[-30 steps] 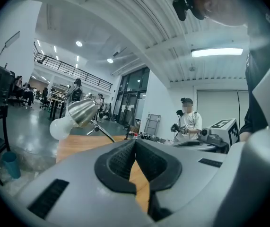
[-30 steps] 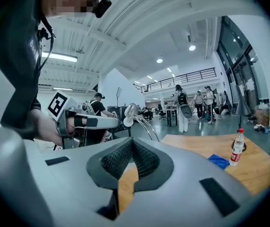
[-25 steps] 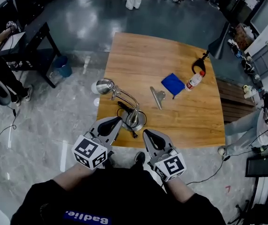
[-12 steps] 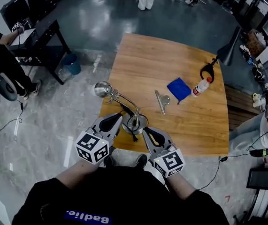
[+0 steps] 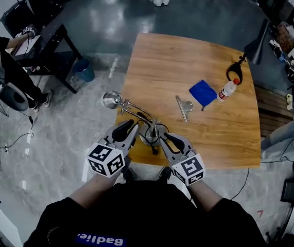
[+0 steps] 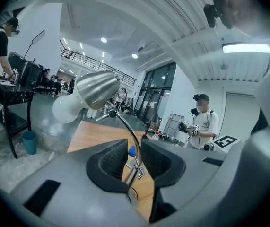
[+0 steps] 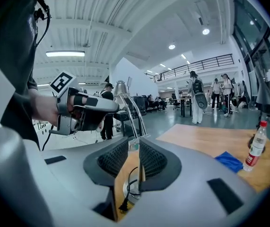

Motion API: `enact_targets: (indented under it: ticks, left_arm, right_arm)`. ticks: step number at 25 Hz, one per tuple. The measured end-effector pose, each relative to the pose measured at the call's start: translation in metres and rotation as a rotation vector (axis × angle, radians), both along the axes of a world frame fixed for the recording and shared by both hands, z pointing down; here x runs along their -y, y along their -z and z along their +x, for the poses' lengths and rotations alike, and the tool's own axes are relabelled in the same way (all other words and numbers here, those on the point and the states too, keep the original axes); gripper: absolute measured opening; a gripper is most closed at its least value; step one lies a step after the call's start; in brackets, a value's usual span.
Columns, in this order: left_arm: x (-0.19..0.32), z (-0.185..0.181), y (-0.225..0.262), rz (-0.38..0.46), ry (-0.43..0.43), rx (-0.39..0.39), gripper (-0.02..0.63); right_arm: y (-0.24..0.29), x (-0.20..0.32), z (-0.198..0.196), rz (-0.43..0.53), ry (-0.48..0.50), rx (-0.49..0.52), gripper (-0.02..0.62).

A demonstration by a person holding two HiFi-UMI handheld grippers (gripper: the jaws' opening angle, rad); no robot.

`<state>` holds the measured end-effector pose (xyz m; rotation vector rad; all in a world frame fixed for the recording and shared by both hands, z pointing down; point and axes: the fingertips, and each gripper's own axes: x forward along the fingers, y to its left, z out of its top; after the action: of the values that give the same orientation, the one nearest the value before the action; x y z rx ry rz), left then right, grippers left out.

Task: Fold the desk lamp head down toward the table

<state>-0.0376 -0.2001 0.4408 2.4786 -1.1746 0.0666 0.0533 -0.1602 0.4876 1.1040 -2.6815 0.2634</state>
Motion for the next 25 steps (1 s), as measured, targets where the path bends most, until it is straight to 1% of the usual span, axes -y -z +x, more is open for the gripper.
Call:
enact_targets:
  ticks: [4,11,13,19,25]
  left_arm:
    - [0.006,0.002,0.004,-0.009,0.002,-0.029,0.091]
    - [0.018,0.011,0.008,-0.045,0.001,-0.087,0.098]
    - [0.021,0.012,0.01,-0.055,0.003,-0.101,0.098]
    - [0.03,0.013,0.008,-0.077,0.014,-0.117,0.098]
    - [0.037,0.014,0.007,-0.092,0.031,-0.144,0.098]
  right_arm:
    - [-0.017,0.008,0.0,-0.028,0.007,-0.037,0.081]
    - [-0.048,0.029,-0.004,-0.04,0.022,-0.129,0.114]
    - [-0.055,0.035,-0.009,-0.029,0.035,-0.141,0.115]
    - [-0.071,0.047,-0.02,0.017,0.075,-0.225,0.117]
    - [-0.078,0.055,-0.03,0.043,0.097,-0.253,0.116]
